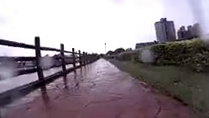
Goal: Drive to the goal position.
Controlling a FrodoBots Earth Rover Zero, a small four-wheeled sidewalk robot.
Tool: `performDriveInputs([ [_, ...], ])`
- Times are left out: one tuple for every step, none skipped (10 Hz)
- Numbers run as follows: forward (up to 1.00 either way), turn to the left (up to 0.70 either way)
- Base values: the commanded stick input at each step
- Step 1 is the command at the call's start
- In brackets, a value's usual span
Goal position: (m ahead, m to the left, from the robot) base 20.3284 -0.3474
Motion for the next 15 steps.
performDriveInputs([
  [1.00,0.00],
  [1.00,0.00],
  [1.00,0.00],
  [1.00,0.00],
  [1.00,0.00],
  [1.00,0.00],
  [1.00,0.00],
  [1.00,0.00],
  [1.00,0.00],
  [1.00,0.00],
  [1.00,0.00],
  [1.00,0.00],
  [1.00,0.00],
  [1.00,0.00],
  [1.00,0.00],
])
